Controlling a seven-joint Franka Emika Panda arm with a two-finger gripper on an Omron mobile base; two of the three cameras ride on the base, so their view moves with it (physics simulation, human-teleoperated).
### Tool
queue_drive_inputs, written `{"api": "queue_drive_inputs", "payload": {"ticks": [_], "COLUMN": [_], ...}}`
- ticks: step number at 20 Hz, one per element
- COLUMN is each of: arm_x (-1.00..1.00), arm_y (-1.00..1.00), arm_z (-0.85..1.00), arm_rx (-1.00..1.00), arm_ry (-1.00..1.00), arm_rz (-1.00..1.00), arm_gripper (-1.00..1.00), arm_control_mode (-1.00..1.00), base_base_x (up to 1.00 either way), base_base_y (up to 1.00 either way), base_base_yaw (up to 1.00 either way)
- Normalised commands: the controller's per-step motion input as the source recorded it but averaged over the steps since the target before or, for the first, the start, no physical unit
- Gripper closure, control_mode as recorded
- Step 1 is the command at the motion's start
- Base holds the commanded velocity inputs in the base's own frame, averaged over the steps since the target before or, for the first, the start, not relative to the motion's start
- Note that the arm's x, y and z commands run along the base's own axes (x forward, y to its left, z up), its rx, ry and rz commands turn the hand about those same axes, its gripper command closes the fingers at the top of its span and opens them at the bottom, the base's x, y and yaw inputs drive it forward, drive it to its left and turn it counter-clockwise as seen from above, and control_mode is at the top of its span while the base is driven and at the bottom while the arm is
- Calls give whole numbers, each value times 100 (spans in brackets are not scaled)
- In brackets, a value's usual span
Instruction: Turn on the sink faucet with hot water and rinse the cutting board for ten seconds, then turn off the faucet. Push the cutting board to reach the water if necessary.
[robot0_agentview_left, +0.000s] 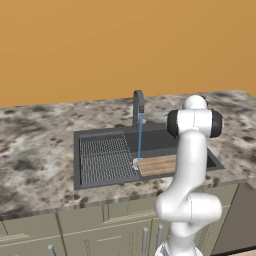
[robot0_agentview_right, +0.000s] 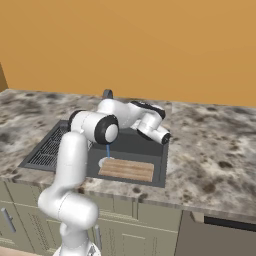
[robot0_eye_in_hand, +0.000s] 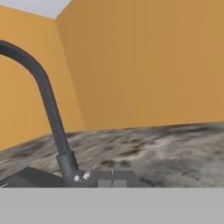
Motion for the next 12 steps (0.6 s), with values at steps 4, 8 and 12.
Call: {"api": "queue_drive_inputs", "payload": {"ticks": [4,8,12], "arm_x": [-9,-10,-10], "arm_y": [33,40,18], "arm_z": [-2,-2,0], "arm_rx": [0,-1,0], "arm_ry": [0,0,0], "arm_rz": [0,0,0], "arm_gripper": [100,100,100], "arm_control_mode": [-100,-100,-100], "base_base_x": [0,0,0], "base_base_y": [0,0,0], "base_base_yaw": [0,0,0]}}
